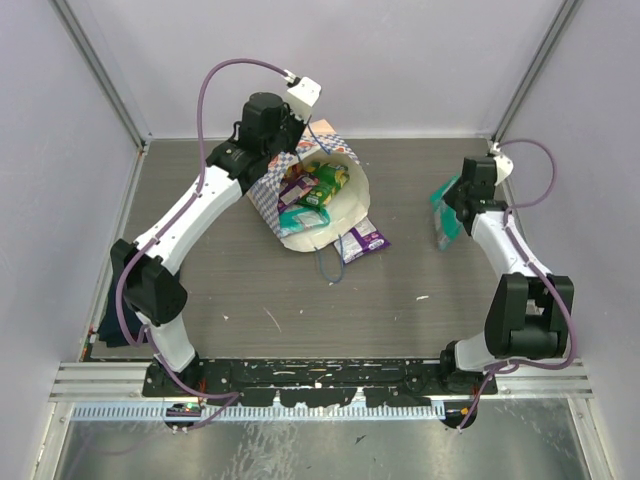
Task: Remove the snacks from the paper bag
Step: Adjust the snack at the center of the board.
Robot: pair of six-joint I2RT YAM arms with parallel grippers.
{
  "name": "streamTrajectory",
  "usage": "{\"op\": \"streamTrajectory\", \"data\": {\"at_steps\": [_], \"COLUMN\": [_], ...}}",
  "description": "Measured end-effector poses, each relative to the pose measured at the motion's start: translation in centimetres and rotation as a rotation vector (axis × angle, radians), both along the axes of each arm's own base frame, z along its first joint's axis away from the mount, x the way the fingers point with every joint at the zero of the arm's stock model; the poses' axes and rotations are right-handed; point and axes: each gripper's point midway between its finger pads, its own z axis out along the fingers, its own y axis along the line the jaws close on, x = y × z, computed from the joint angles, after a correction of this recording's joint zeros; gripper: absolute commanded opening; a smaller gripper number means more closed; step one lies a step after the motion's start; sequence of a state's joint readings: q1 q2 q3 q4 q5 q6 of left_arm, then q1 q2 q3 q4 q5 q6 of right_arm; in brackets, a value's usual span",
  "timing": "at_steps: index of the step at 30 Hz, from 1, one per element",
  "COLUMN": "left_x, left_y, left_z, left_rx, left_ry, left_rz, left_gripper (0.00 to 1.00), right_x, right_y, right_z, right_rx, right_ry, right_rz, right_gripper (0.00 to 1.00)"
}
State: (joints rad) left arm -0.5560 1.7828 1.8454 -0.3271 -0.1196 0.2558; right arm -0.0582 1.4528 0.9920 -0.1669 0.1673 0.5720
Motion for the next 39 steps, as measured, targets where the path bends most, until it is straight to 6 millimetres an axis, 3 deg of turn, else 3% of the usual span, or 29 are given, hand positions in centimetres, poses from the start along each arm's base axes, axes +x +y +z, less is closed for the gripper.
{"op": "streamTrajectory", "data": {"at_steps": [6,9,13,16,18,21,22,23,25,28,30,34,36,39], "left_x": [0.2,0.5,0.9,0.9,0.9,0.9,0.9,0.9,0.9,0.9,0.9,1.0,1.1,1.2], "left_y": [-0.1,-0.3,-0.4,-0.4,-0.4,-0.4,-0.4,-0.3,-0.3,-0.2,-0.2,0.1,0.3,0.5], "left_z": [-0.3,-0.6,-0.9,-1.0,-1.0,-1.0,-1.0,-1.0,-1.1,-1.1,-1.1,-1.1,-1.1,-1.1], "left_rx": [0.003,0.006,0.009,0.012,0.012,0.014,0.014,0.015,0.017,0.019,0.020,0.030,0.035,0.038], "left_ry": [0.005,0.010,0.016,0.019,0.021,0.021,0.021,0.020,0.021,0.024,0.023,0.019,0.016,0.015], "left_rz": [0.000,0.000,0.002,0.002,0.002,0.003,0.004,0.006,0.010,0.011,0.011,0.016,0.019,0.024], "left_gripper": [0.00,0.00,0.00,0.00,0.00,0.00,0.00,0.00,0.00,0.00,0.00,0.00,0.00,0.00], "right_x": [0.5,2.0,6.1,9.2,11.1,13.1,13.2,12.8,11.9,10.0,8.5,6.6,5.7,4.8], "right_y": [-4.4,-5.7,-6.1,-4.3,-2.2,1.1,2.4,3.5,4.8,5.5,4.9,1.8,-0.2,-2.1], "right_z": [4.7,5.4,3.6,-0.5,-3.3,-7.3,-8.5,-9.3,-9.9,-8.8,-6.9,-2.9,-2.8,-5.0], "right_rx": [-0.223,-0.302,-0.397,-0.466,-0.485,-0.471,-0.457,-0.434,-0.387,-0.296,-0.238,-0.176,-0.163,-0.141], "right_ry": [0.027,0.069,0.184,0.308,0.364,0.428,0.446,0.462,0.468,0.416,0.363,0.215,0.184,0.213], "right_rz": [-0.119,-0.136,-0.108,-0.040,0.025,0.138,0.192,0.234,0.294,0.337,0.316,0.178,0.095,0.013], "right_gripper": [0.01,0.01,0.01,0.03,0.24,0.83,0.95,1.00,1.00,1.00,0.99,0.98,0.92,0.81]}}
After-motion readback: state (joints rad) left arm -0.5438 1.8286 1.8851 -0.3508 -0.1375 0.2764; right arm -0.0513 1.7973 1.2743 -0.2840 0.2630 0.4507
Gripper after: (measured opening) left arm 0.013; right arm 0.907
